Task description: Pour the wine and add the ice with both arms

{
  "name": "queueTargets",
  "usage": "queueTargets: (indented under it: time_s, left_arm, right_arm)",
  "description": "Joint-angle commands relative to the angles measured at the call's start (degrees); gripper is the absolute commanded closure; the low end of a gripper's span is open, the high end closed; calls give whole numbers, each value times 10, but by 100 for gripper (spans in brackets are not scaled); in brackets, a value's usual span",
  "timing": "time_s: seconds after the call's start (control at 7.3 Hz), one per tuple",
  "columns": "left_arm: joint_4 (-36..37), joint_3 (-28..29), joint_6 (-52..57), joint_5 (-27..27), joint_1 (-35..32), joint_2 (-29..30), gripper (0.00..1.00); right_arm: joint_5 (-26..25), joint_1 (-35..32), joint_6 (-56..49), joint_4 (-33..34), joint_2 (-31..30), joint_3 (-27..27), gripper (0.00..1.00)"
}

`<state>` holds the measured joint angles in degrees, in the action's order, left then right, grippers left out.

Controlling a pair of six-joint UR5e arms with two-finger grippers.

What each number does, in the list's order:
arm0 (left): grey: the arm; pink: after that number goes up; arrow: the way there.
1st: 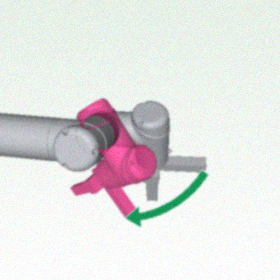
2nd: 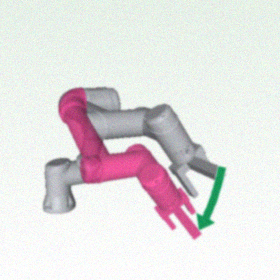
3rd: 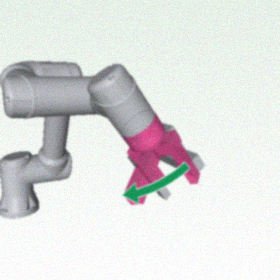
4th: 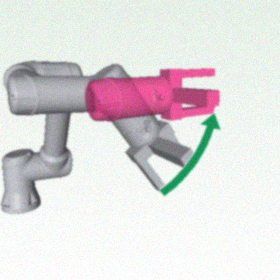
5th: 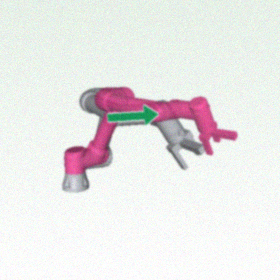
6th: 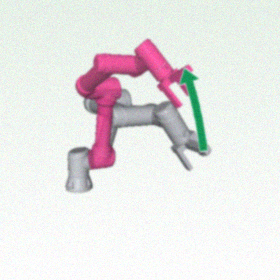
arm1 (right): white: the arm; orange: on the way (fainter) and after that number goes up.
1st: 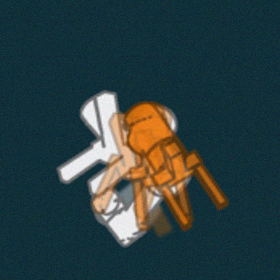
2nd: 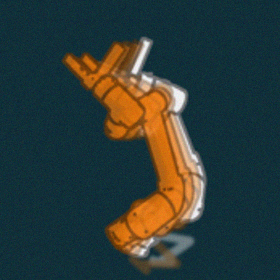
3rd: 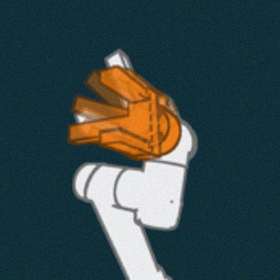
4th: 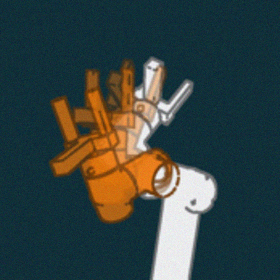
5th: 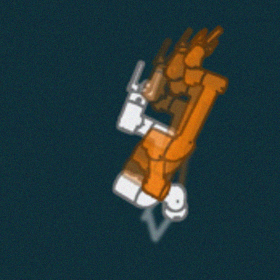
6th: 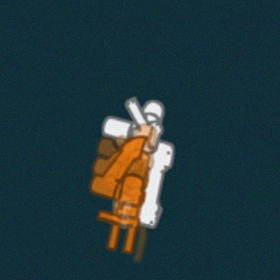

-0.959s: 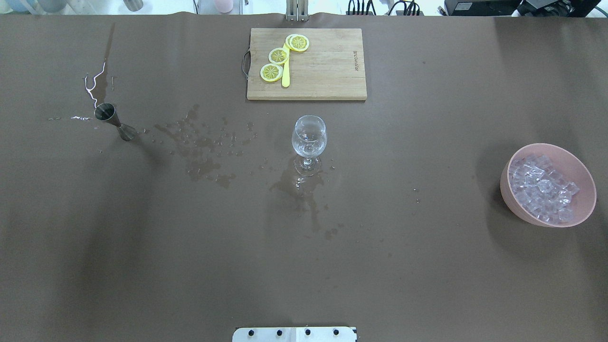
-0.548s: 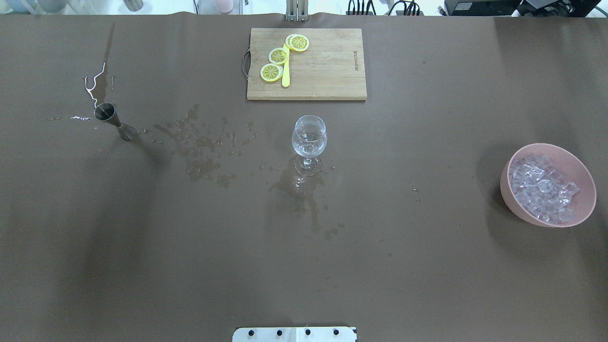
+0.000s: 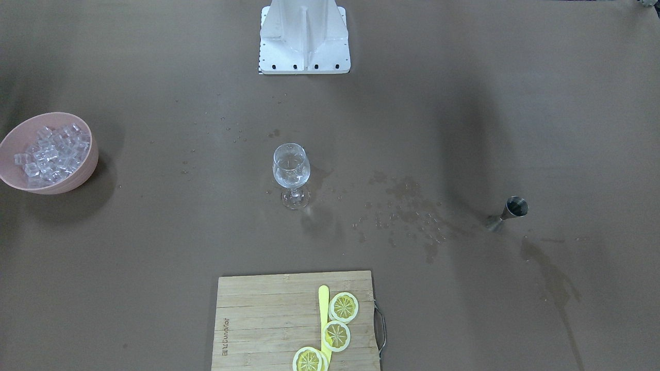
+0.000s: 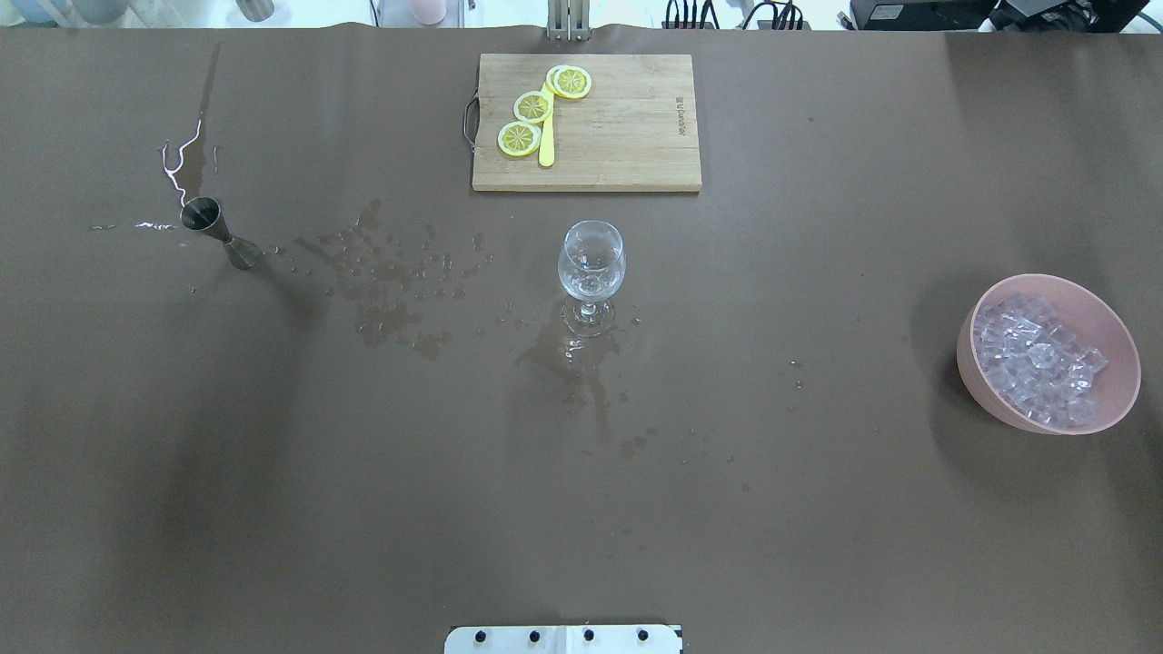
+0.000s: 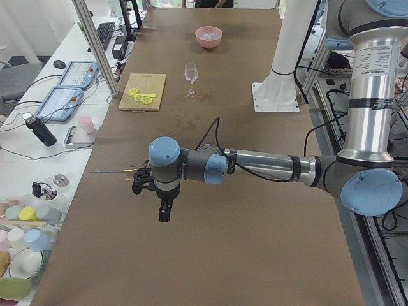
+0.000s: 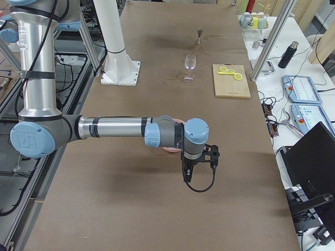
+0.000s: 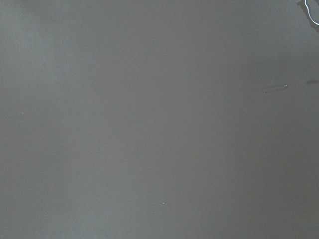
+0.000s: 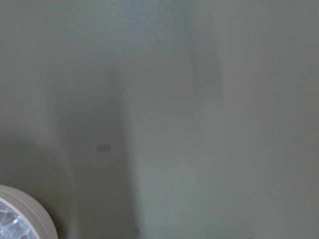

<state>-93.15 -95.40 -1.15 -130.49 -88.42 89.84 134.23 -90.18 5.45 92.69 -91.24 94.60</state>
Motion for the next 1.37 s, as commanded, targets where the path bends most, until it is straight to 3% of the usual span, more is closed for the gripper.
queueTargets:
  time_s: [0.0, 0.27, 0.82, 0.96, 1.23]
  left_arm:
    - [1, -24, -5, 0, 1, -1, 2]
    - [0, -69, -16, 0, 4, 0, 2]
    - [-5, -204, -292, 4, 105, -1, 2]
    - [-52, -213, -302, 8, 126, -9, 2]
    - [-129, -213, -321, 82, 172, -13, 2]
  right_arm:
    - [2, 1, 0, 1, 0, 1, 0]
    - [5, 3, 1, 1, -1, 1, 0]
    - [2, 16, 3, 2, -1, 1, 0]
    - [4, 16, 3, 1, -3, 2, 0]
    - [5, 18, 3, -1, -5, 1, 0]
